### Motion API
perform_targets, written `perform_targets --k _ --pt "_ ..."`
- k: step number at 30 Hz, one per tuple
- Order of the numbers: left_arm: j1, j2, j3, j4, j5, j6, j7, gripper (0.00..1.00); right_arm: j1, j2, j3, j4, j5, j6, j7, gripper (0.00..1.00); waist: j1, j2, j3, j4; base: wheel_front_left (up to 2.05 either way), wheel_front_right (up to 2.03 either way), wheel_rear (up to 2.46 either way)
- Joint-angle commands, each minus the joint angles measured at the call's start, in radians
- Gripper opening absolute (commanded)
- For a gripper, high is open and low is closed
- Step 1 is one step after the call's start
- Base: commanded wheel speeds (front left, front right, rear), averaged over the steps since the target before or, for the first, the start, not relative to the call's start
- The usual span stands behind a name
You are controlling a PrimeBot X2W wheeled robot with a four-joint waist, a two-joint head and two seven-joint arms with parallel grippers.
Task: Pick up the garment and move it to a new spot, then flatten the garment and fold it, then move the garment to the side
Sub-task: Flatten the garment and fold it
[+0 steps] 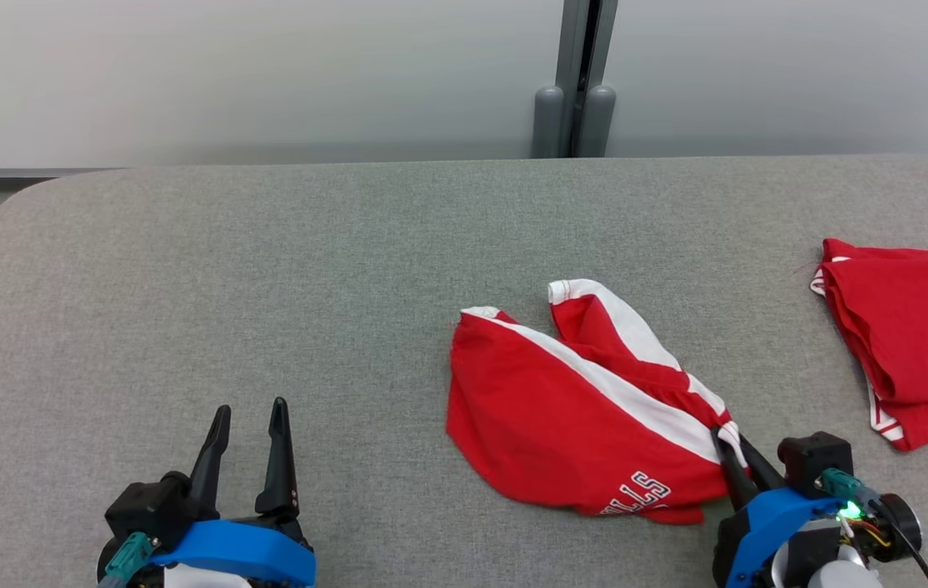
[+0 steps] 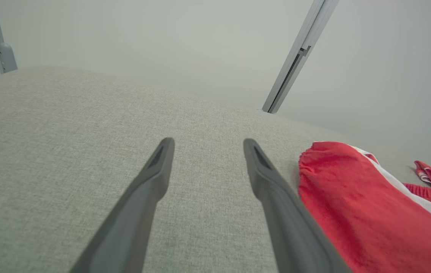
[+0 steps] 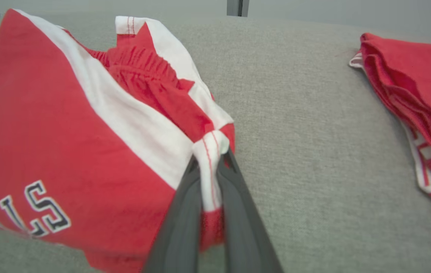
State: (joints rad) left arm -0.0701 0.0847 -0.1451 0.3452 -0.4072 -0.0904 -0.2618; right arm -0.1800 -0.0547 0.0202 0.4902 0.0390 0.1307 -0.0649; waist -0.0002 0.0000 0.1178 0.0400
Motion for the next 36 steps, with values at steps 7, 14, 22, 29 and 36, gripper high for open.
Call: perform_targets --k 7,14,22,29,36 --pt "-0.002 0.007 -0.002 0.003 -0.003 -0.004 -0.005 1.0 0.021 0.003 -0.086 -0.002 -0.026 0.0 -0.011 1.0 0.0002 0.0 0.002 0.017 0.0 0.0 0.0" --pt "0.002 0.006 0.005 0.005 -0.005 -0.003 -0.005 1.0 -0.018 0.004 -0.056 -0.145 -0.009 0.0 0.009 1.0 0.0002 0.0 -0.004 0.026 0.0 0.0 0.0" --pt "-0.025 -0.002 -0.007 -0.004 -0.005 -0.003 -0.004 1.0 -0.163 -0.041 0.168 -0.263 0.044 0.0 0.194 1.0 0.0002 0.0 0.018 0.044 0.0 0.0 0.0" --pt "-0.053 -0.014 -0.02 0.0 -0.011 -0.011 -0.005 1.0 -0.382 -0.1 0.386 -0.111 0.121 0.0 0.368 1.0 0.0002 0.0 0.052 0.115 0.0 0.0 0.0" --pt "-0.061 -0.025 -0.026 0.005 -0.015 -0.015 -0.004 1.0 -0.492 -0.144 0.501 0.045 0.158 0.0 0.453 1.0 0.0002 0.0 0.067 0.174 0.0 0.0 0.0"
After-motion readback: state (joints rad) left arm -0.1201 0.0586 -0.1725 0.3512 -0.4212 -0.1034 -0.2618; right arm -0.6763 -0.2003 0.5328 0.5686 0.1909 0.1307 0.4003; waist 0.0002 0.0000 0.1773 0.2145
